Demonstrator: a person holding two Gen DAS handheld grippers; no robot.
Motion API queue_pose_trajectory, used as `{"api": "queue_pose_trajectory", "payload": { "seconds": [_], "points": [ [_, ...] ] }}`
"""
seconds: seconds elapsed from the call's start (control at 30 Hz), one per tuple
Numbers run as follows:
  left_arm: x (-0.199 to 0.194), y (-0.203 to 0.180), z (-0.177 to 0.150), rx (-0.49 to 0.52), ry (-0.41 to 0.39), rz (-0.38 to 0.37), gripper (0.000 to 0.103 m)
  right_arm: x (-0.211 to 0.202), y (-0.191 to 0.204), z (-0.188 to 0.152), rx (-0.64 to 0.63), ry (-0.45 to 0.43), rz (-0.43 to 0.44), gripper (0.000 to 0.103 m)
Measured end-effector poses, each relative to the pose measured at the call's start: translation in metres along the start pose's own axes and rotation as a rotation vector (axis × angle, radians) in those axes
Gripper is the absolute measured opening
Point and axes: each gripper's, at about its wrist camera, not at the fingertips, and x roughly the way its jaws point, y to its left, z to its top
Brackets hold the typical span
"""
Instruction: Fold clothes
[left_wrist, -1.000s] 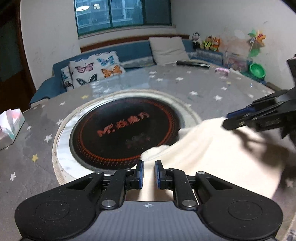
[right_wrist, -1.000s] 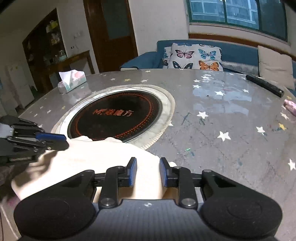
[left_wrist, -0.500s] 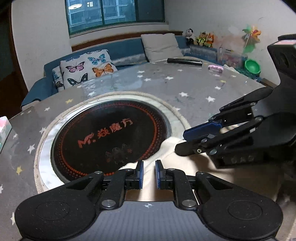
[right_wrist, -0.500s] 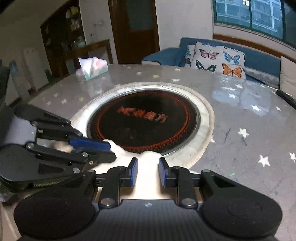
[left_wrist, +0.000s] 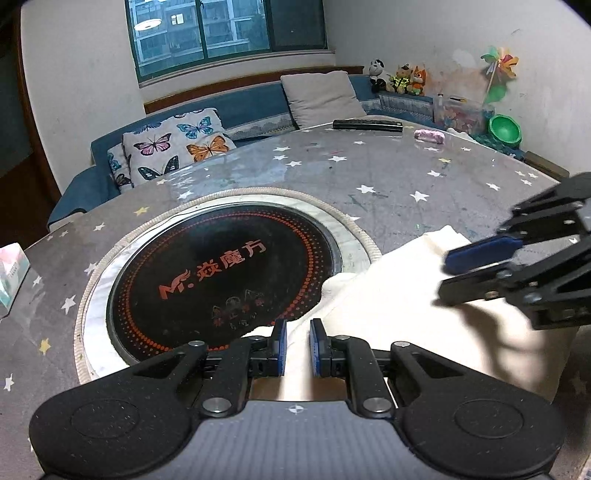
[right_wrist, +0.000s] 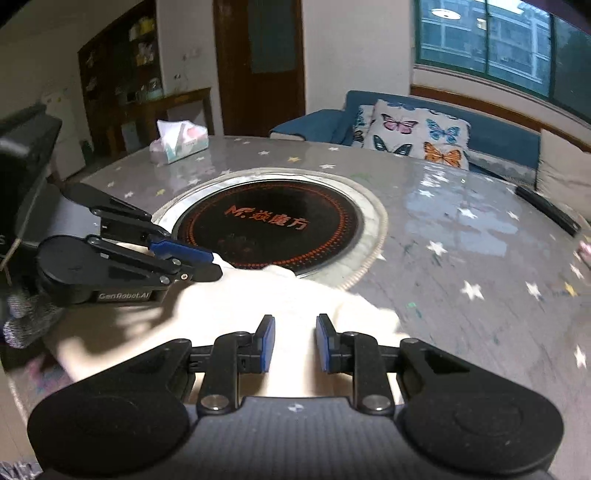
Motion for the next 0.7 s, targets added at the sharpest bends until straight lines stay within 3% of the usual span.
{"api": "queue_pose_trajectory", "payload": {
  "seconds": [0.17,0.4,0.57,0.7],
  "points": [
    [-0.001,-0.003,0.000,0.008,-0.005,0.017,0.016,-0.006,-0.006,-0.013,0.030,0.013,-0.008,0.022],
    [-0.035,-0.017,-0.005,0.036,-0.073,0.015,0.016,-0.030,-0.008,-0.017,0.035,-0.004,-0.015,0.023],
    [-0.056,-0.037,-0.025,0.070,-0.085,-0.033,0.016,-0.047,0.011,-0.024,-0.046,-0.021,0.031,0.023],
    [-0.066,-0.047,-0.045,0.077,-0.073,-0.035,0.016,-0.045,0.017,-0.039,-0.057,0.035,0.039,0.023]
  ]
}}
